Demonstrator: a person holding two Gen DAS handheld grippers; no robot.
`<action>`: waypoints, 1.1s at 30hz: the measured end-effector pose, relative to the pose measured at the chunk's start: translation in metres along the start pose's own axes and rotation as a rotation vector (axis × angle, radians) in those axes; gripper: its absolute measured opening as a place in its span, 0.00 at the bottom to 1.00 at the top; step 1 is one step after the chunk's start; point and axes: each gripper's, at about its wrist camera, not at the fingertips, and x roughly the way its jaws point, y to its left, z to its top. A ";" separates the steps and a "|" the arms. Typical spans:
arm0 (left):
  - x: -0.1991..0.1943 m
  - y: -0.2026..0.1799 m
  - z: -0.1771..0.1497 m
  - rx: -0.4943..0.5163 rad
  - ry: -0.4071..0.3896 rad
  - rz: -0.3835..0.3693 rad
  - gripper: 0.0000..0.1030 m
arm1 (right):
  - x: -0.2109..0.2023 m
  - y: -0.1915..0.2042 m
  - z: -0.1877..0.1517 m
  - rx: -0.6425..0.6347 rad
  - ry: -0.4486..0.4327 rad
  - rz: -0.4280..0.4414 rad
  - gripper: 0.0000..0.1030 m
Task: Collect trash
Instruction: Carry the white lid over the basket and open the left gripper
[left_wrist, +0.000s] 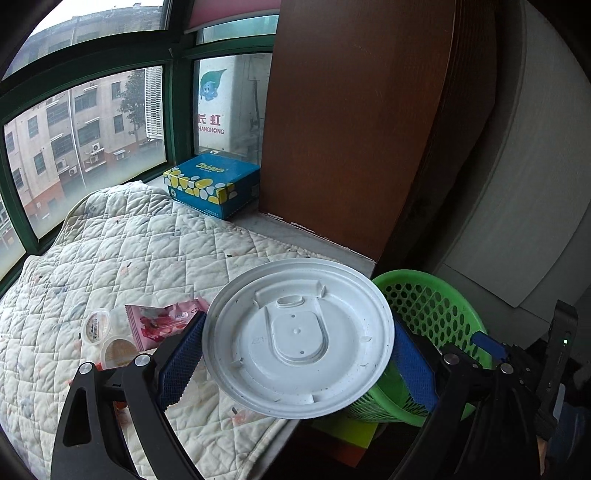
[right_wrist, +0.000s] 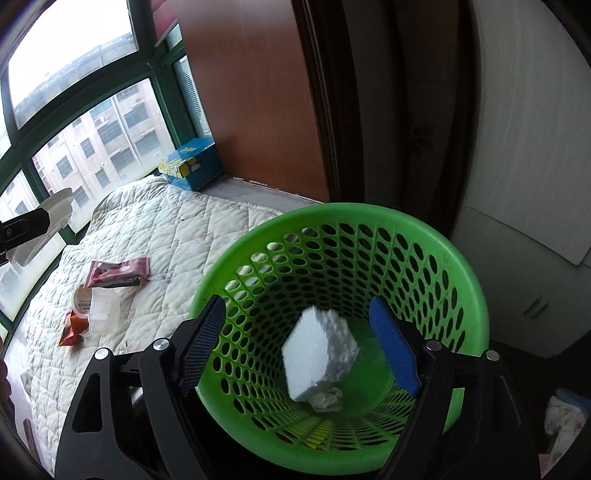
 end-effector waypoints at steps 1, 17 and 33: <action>0.003 -0.004 0.002 0.007 0.003 -0.007 0.87 | -0.002 -0.003 -0.001 0.008 -0.008 -0.010 0.79; 0.057 -0.073 -0.005 0.115 0.106 -0.090 0.88 | -0.040 -0.047 -0.005 0.083 -0.104 -0.107 0.82; 0.086 -0.123 -0.023 0.183 0.180 -0.172 0.92 | -0.057 -0.068 -0.013 0.141 -0.133 -0.120 0.82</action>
